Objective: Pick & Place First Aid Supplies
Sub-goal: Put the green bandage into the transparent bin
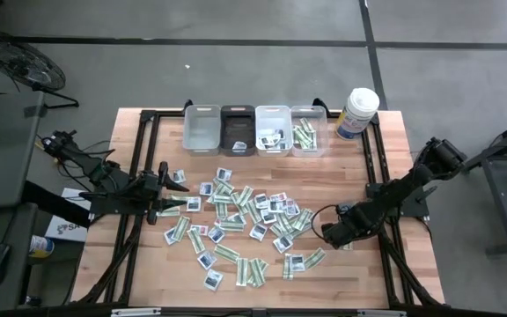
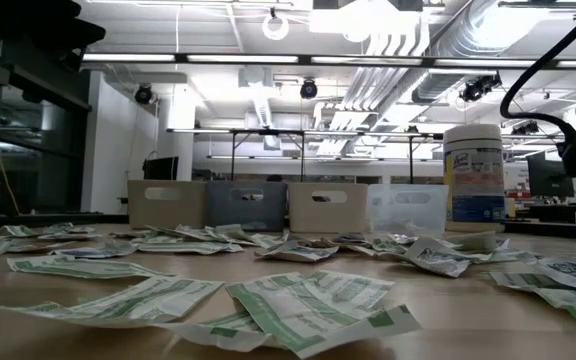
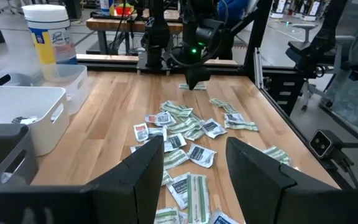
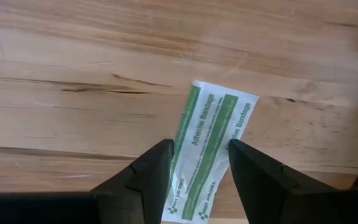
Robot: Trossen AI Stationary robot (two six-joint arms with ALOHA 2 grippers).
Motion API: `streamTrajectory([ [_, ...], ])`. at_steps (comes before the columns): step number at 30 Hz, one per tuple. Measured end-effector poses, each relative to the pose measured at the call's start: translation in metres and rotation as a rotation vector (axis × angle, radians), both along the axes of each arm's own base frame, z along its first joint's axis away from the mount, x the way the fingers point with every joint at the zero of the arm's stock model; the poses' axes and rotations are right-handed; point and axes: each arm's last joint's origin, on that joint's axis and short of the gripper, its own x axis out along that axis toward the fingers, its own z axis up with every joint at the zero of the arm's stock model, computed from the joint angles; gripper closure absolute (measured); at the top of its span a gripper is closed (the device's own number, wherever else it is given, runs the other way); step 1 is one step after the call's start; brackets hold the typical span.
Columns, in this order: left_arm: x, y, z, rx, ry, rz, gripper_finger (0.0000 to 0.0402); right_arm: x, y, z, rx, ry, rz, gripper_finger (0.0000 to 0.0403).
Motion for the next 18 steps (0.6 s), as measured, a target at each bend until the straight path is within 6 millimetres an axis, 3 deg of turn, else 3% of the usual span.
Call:
streamTrajectory([
  [8, -0.0001, 0.0001, -0.0003, 0.003, 0.003, 0.003, 0.023, 0.0002, 0.0001, -0.0006, 0.0, -0.001, -0.015, 0.0249],
  [18, -0.0003, 0.0003, -0.0019, 0.012, 0.018, 0.003, 0.023, 0.0015, 0.0009, -0.0008, 0.008, -0.014, -0.022, 0.0312],
])
